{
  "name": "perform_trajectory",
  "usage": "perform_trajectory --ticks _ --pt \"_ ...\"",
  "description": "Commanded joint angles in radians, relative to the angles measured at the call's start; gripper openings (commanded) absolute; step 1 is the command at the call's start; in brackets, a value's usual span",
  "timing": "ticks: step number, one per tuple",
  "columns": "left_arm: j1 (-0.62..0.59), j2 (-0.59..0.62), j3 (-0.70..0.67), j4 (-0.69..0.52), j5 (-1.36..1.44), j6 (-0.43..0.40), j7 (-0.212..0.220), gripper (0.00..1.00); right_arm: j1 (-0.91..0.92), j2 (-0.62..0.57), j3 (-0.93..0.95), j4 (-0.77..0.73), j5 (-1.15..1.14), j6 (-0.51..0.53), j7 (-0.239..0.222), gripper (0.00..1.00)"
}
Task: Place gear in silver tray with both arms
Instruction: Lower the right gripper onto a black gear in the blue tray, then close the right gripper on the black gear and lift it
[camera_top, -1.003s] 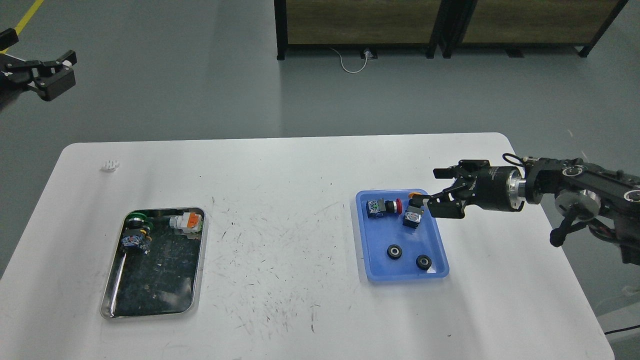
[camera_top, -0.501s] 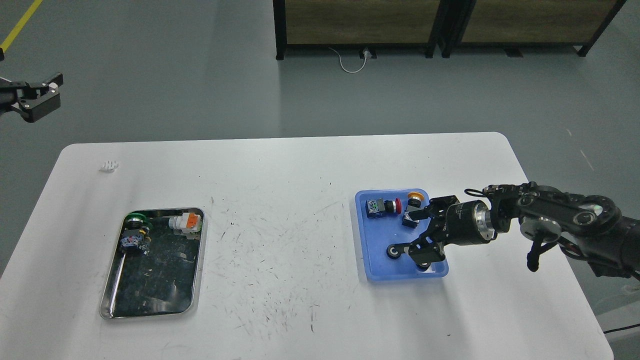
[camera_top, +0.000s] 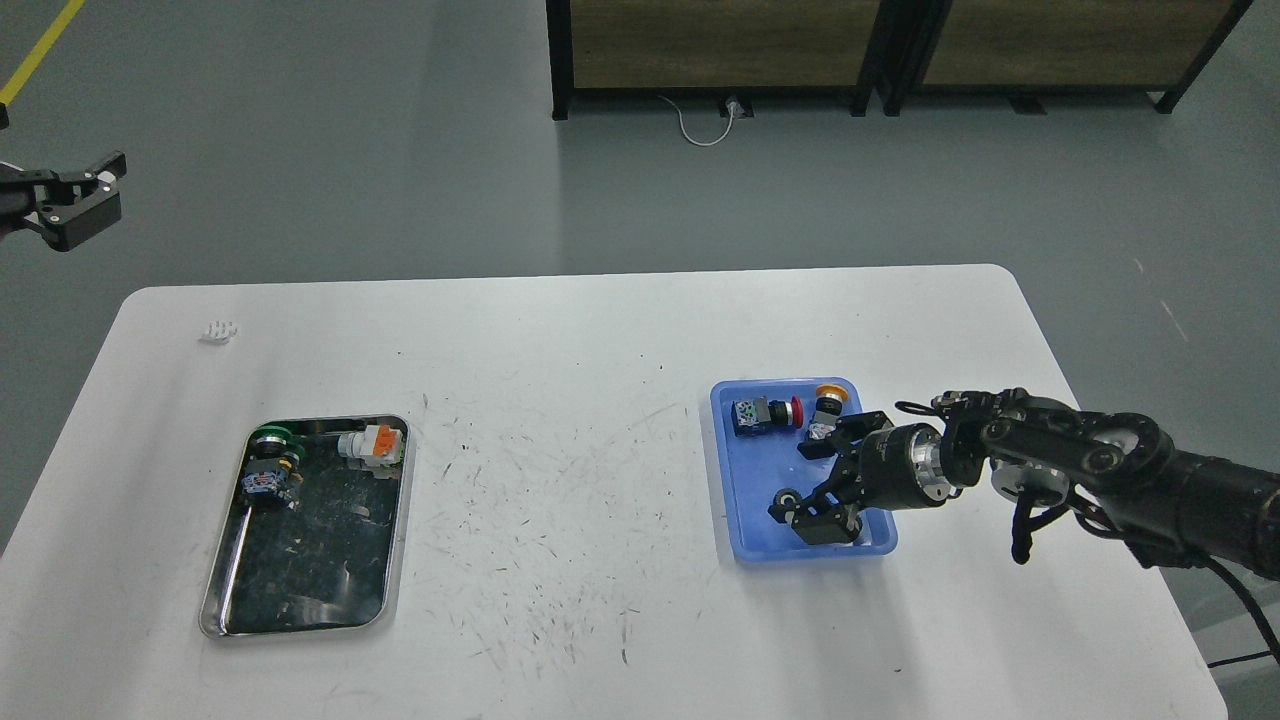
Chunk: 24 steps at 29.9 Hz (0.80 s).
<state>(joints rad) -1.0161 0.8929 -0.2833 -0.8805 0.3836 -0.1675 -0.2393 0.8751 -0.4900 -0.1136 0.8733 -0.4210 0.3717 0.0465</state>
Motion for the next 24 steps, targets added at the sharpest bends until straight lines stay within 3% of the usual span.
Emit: perform_trajectory --ticks 1,12,24 --pt "0.004 0.001 0.0 0.0 0.0 0.0 -0.001 0.98 -0.005 0.016 0.0 -0.017 -0.022 -0.008 0.0 0.89" --pt "0.005 0.009 0.0 0.002 0.0 0.002 -0.003 0.98 -0.013 0.033 -0.014 -0.019 -0.044 -0.043 -0.002 0.83" --pt "0.01 0.018 0.0 0.002 0.0 0.003 -0.003 0.98 -0.011 0.033 -0.014 -0.017 -0.045 -0.027 -0.017 0.66"
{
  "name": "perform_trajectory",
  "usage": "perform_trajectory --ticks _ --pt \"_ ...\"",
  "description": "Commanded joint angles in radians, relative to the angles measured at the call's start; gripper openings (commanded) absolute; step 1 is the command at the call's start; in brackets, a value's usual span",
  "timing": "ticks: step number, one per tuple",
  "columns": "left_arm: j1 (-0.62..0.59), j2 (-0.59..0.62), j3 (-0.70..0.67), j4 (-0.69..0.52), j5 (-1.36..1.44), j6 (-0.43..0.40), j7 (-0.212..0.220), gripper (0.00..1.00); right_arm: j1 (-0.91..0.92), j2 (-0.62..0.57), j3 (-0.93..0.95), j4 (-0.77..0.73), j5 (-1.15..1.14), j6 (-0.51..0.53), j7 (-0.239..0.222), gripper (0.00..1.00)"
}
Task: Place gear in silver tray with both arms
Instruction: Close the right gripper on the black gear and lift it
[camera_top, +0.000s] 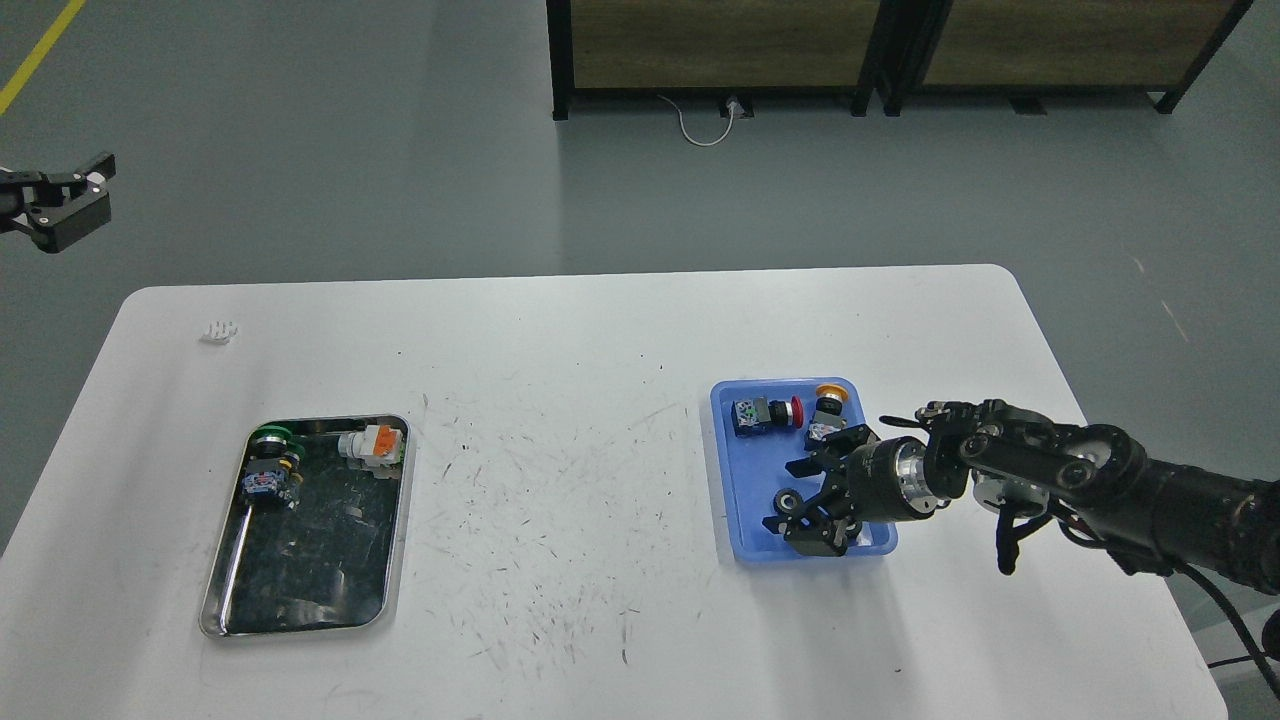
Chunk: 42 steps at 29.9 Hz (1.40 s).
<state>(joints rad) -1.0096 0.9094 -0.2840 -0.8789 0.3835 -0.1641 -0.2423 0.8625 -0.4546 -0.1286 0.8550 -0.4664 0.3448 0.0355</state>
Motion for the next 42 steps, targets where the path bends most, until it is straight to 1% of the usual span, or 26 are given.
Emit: perform_trajectory --ticks 1,3,5,9,13,25,28,32,37,40,42 --pt "0.003 0.003 0.0 0.0 0.0 0.0 0.0 0.98 0.001 -0.004 0.001 0.001 0.002 0.002 -0.009 0.65" --pt "0.003 0.005 0.0 0.0 0.0 0.0 0.0 0.98 0.0 -0.009 0.001 0.001 0.0 0.002 -0.017 0.62" --pt "0.003 0.006 0.0 0.0 0.0 0.0 0.0 0.98 0.0 -0.013 0.001 0.001 0.0 0.003 -0.023 0.61" --pt "0.005 0.006 0.0 0.0 0.0 0.0 0.0 0.98 -0.002 -0.016 0.003 0.001 -0.002 0.032 -0.034 0.55" --pt "0.006 0.006 0.0 0.0 0.0 0.002 0.0 0.98 -0.002 -0.016 0.004 0.001 -0.002 0.037 -0.034 0.47" --pt "0.013 0.006 0.0 0.0 0.0 0.003 0.0 0.98 -0.004 -0.015 0.012 -0.002 -0.002 0.042 -0.034 0.32" --pt "0.013 0.006 0.0 0.0 0.0 0.003 0.0 0.98 -0.004 -0.018 0.02 -0.002 -0.002 0.042 -0.032 0.25" --pt "0.014 0.005 0.0 0.0 0.0 0.008 0.0 0.98 0.007 -0.027 0.026 0.001 0.0 0.046 -0.026 0.25" --pt "0.014 -0.001 -0.004 0.0 0.0 0.011 0.001 0.98 0.042 -0.033 0.075 0.007 0.002 0.112 -0.025 0.25" --pt "0.017 -0.006 -0.004 0.0 0.0 0.028 0.001 0.98 0.078 -0.009 0.07 0.01 0.006 0.12 -0.025 0.25" --pt "0.017 -0.009 -0.004 0.0 0.0 0.037 0.003 0.98 0.088 0.028 0.063 0.015 0.006 0.121 -0.025 0.25"
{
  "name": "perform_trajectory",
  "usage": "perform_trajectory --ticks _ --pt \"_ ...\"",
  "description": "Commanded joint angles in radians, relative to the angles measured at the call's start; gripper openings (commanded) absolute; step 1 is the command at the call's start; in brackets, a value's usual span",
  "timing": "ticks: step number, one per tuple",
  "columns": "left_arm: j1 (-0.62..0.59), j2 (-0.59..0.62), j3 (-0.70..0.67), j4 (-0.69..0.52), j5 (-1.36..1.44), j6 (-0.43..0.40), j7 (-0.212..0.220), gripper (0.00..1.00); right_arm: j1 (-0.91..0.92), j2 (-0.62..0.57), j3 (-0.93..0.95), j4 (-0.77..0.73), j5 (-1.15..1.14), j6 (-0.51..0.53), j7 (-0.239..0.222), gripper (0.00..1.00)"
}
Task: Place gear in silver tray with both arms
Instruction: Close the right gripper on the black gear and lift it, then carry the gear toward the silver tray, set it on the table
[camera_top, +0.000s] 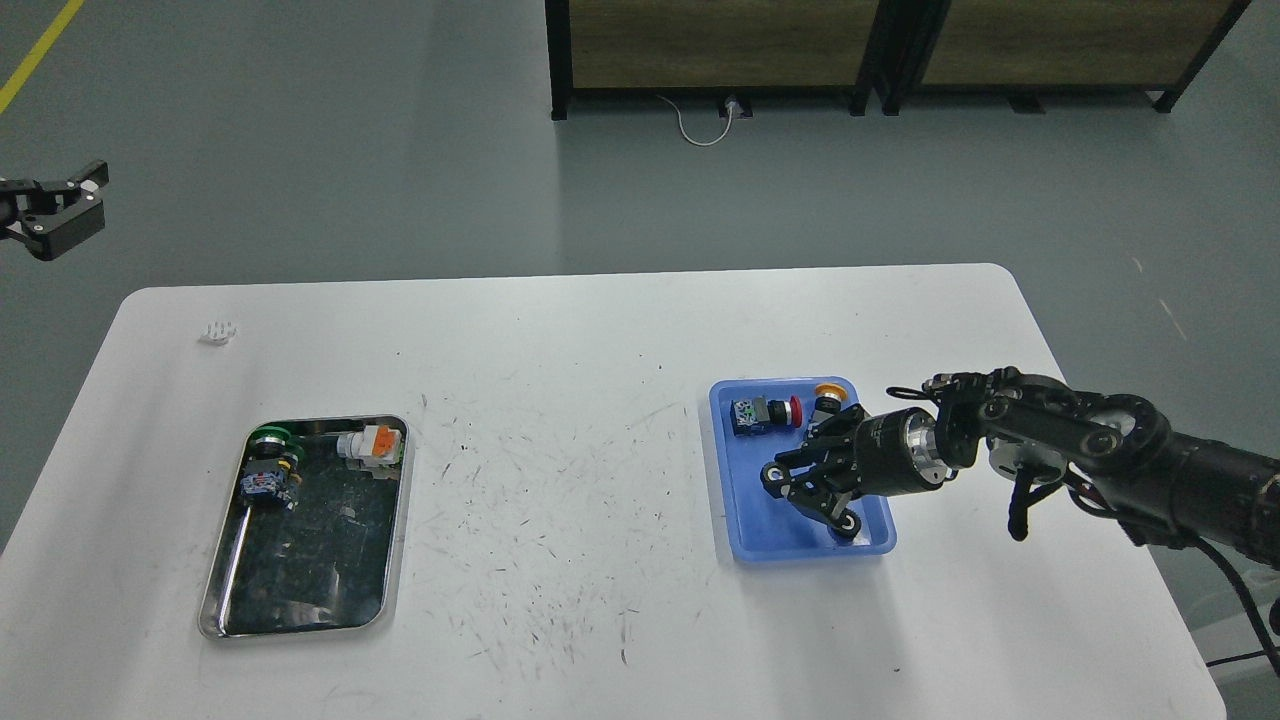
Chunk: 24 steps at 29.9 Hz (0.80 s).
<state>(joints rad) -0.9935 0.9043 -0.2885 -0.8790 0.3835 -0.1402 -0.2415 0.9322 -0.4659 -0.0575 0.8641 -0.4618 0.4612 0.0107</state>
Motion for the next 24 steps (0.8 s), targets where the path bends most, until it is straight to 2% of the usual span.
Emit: perform_trajectory --ticks 1,19,21,24 --pt "0.001 -0.005 0.0 0.0 -0.002 0.013 0.002 0.98 0.023 0.059 -0.01 0.007 0.003 0.005 0.0 0.25" --pt "0.002 -0.01 -0.006 0.0 -0.005 0.044 0.008 0.98 0.097 0.397 -0.165 -0.057 -0.008 -0.003 -0.005 0.26" --pt "0.003 -0.01 -0.006 0.0 -0.005 0.047 0.008 0.98 0.108 0.437 -0.177 -0.076 -0.006 -0.001 -0.005 0.3" --pt "0.004 -0.008 -0.006 0.0 -0.005 0.047 0.007 0.98 0.117 0.466 -0.191 -0.099 -0.008 0.001 -0.003 0.44"
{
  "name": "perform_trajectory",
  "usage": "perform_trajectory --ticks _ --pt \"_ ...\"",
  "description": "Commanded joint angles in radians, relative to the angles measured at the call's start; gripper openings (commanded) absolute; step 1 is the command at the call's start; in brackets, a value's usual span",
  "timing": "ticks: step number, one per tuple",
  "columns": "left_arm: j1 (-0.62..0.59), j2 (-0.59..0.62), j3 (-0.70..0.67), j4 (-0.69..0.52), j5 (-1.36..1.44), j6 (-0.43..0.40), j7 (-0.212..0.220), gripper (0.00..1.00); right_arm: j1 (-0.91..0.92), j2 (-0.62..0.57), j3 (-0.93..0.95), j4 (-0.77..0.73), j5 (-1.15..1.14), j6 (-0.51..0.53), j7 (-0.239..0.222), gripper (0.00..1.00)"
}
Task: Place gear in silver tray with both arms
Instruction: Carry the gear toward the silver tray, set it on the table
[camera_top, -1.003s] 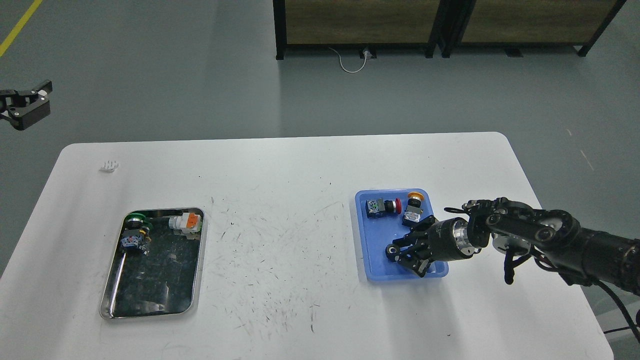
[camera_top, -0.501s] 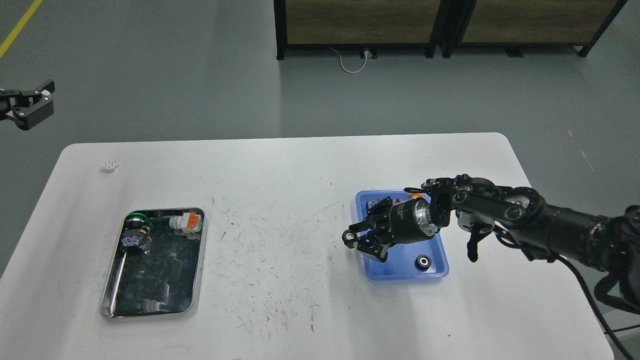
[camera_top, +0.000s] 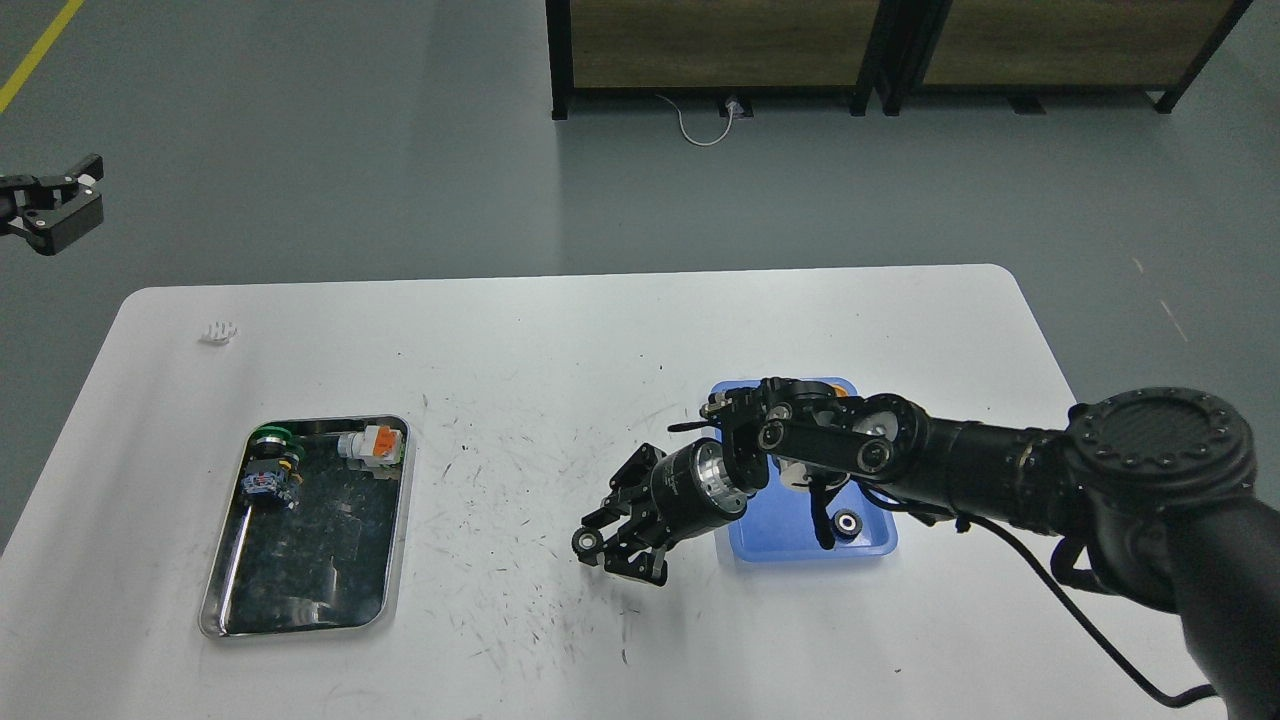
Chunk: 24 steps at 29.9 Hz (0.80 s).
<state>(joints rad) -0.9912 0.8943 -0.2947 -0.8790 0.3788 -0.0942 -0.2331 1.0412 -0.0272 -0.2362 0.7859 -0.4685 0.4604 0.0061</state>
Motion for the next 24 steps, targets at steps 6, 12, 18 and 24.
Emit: perform_trajectory --ticks 6,12,18,24 --pt "0.011 0.003 -0.001 0.0 0.0 0.001 -0.005 0.98 0.007 0.027 -0.012 -0.06 0.002 0.001 0.011 0.69" --pt "0.022 0.0 -0.001 0.0 0.0 0.004 -0.006 0.98 0.007 0.027 -0.003 -0.083 0.002 0.001 0.031 0.73" --pt "0.02 -0.006 -0.004 -0.003 -0.001 0.001 -0.005 0.98 0.033 0.027 0.027 -0.116 0.004 -0.006 0.029 0.76" --pt "0.019 -0.006 -0.004 -0.031 0.003 -0.027 -0.021 0.98 0.097 -0.031 0.087 -0.125 0.008 -0.009 0.026 0.8"
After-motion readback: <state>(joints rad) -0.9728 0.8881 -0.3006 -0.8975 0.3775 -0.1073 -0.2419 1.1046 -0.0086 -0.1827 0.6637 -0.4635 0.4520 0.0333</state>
